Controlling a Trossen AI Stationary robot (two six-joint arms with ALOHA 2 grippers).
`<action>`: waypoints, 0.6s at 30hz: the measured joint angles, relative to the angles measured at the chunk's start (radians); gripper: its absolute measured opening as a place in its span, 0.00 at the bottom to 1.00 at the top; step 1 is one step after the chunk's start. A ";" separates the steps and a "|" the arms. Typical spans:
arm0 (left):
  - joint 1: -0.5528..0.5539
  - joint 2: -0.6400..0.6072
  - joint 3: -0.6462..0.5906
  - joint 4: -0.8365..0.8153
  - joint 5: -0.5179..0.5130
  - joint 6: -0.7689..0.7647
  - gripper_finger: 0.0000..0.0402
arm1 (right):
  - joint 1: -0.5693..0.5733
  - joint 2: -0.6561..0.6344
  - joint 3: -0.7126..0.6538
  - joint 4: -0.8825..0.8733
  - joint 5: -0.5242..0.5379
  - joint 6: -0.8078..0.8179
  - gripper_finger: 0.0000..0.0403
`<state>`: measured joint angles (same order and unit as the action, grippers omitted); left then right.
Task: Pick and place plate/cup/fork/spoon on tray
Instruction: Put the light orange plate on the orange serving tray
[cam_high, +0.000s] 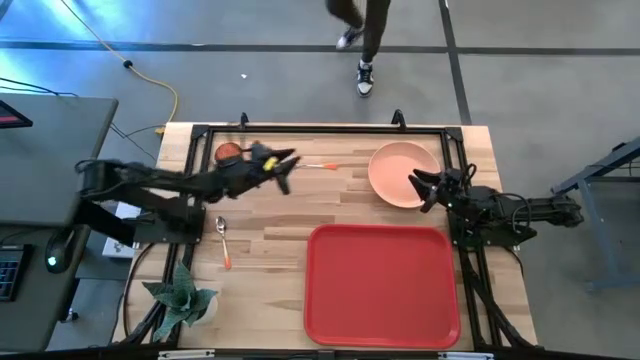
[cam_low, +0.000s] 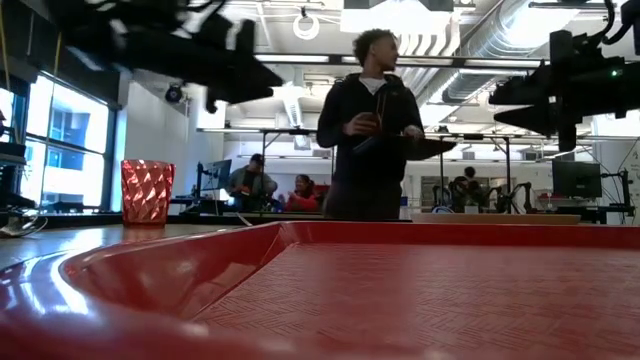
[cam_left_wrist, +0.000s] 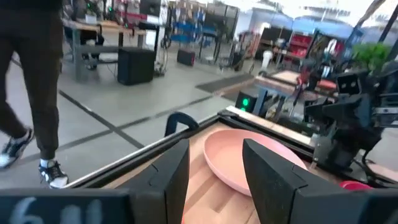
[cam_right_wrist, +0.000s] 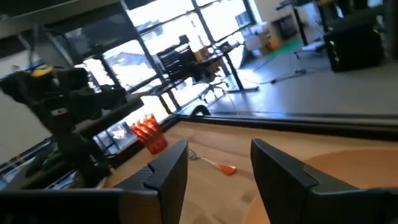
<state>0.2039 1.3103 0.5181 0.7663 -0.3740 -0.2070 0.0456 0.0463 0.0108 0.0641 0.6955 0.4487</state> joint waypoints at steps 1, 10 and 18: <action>0.000 0.057 0.046 0.000 0.004 0.000 0.35 | 0.000 0.009 0.005 -0.013 0.020 0.022 0.40; 0.002 0.494 0.465 -0.077 0.135 -0.002 0.35 | 0.000 0.137 0.037 -0.105 0.108 0.138 0.35; 0.054 0.823 0.968 -0.505 0.171 -0.014 0.35 | 0.000 0.208 0.093 -0.109 0.311 -0.002 0.34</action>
<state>0.2580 2.1336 1.4864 0.2608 -0.2026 -0.2212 0.0456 0.2539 0.1034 -0.0452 1.0069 0.4468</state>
